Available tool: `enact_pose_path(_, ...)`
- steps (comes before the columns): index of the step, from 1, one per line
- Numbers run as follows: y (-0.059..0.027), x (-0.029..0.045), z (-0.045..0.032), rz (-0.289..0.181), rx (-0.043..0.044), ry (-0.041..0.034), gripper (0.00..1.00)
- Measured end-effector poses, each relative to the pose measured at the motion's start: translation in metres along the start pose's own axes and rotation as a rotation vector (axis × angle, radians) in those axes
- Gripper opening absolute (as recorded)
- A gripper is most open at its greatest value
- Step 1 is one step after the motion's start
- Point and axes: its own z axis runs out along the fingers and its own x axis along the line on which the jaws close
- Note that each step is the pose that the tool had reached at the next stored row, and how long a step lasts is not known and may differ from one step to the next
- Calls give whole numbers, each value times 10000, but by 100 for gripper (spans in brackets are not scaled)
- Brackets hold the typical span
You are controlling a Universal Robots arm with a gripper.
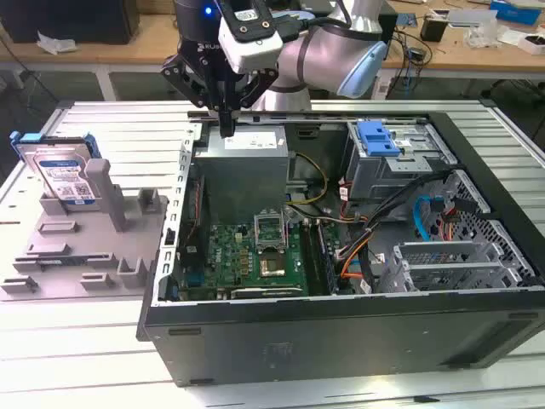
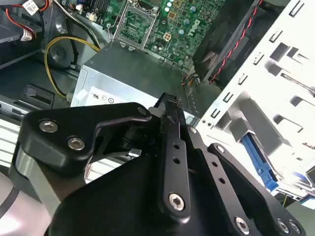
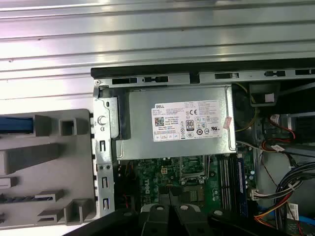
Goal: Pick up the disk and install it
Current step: 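Reach for the disk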
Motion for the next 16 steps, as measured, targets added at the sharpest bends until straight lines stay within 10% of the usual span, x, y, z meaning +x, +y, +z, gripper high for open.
enact_pose_path(16, 3, 45, -1, 1, 1, 0, 11)
